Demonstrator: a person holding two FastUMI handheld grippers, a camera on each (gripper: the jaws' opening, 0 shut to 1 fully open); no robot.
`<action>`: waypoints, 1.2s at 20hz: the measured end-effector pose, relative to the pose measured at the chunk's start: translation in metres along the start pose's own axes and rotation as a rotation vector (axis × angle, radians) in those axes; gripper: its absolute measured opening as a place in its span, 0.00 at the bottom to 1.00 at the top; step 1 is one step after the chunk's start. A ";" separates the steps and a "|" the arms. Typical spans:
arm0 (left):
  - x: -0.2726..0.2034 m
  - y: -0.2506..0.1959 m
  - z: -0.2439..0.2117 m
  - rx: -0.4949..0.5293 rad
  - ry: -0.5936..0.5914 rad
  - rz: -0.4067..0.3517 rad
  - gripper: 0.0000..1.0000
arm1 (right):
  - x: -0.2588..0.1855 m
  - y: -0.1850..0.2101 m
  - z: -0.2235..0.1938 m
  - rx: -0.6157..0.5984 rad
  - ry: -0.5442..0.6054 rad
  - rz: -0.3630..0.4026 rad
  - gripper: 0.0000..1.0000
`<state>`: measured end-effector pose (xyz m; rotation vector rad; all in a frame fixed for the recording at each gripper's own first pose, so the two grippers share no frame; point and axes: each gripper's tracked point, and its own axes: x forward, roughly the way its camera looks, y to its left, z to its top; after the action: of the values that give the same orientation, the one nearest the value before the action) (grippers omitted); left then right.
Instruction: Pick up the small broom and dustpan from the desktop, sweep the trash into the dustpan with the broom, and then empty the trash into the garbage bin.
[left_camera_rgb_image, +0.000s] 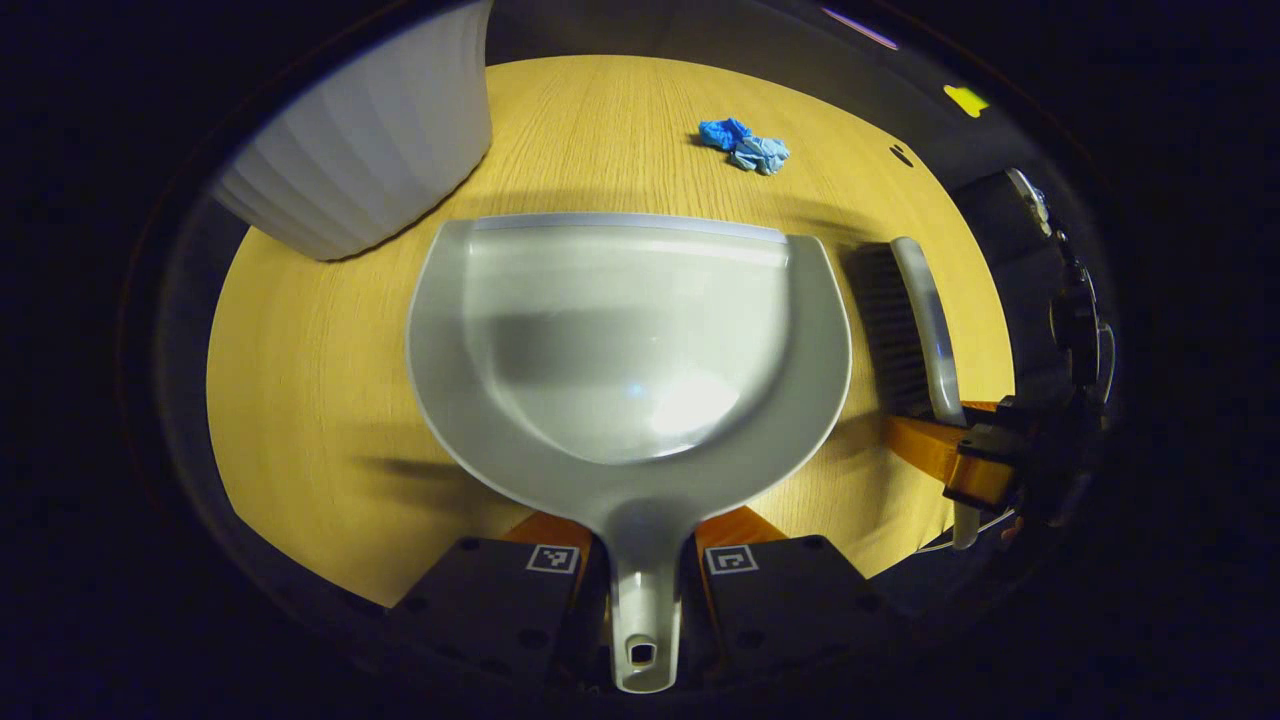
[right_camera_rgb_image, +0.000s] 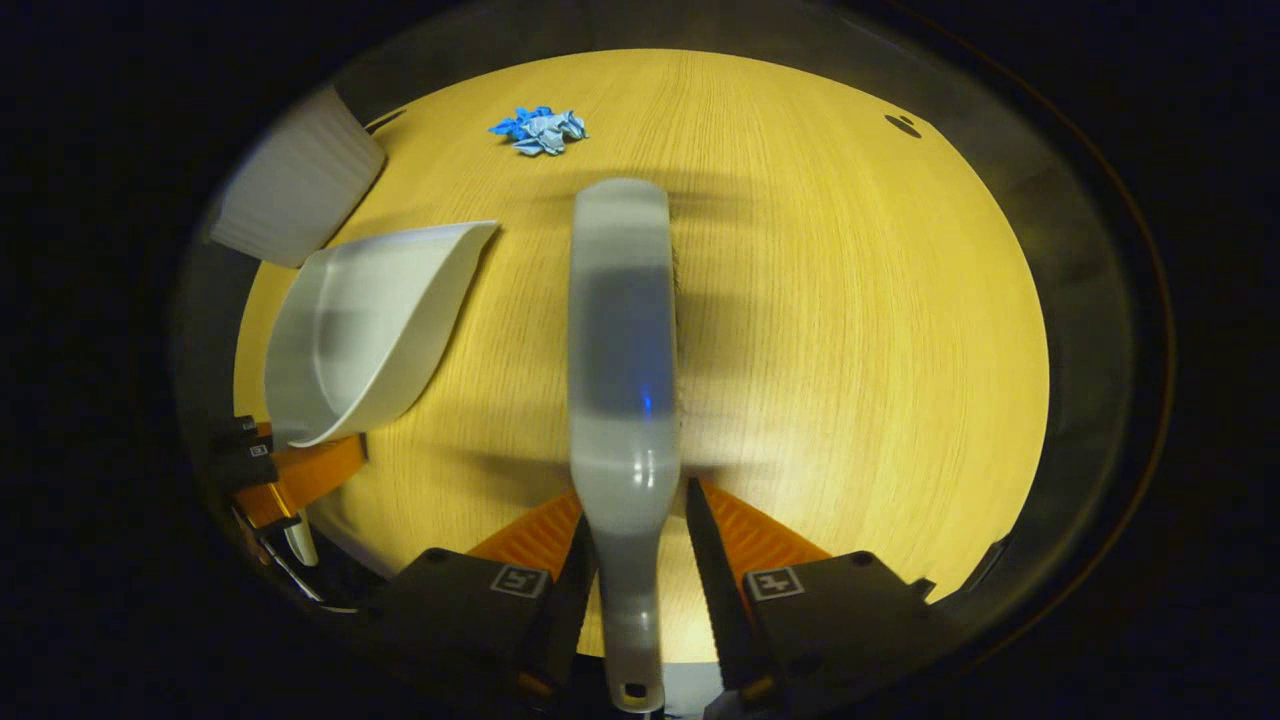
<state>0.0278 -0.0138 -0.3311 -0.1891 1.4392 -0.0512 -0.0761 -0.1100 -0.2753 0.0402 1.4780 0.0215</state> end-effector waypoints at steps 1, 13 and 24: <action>-0.001 0.000 0.000 0.000 0.001 0.003 0.30 | 0.003 -0.001 0.002 -0.014 0.005 0.006 0.56; -0.004 0.022 -0.016 0.078 0.034 0.034 0.30 | -0.021 -0.012 0.068 -0.163 -0.073 0.143 0.28; -0.011 0.066 -0.006 0.291 0.186 0.143 0.30 | 0.015 -0.022 0.274 -0.532 -0.169 -0.119 0.28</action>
<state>0.0152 0.0524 -0.3316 0.1615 1.6082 -0.1637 0.1983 -0.1356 -0.2660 -0.4664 1.2648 0.3064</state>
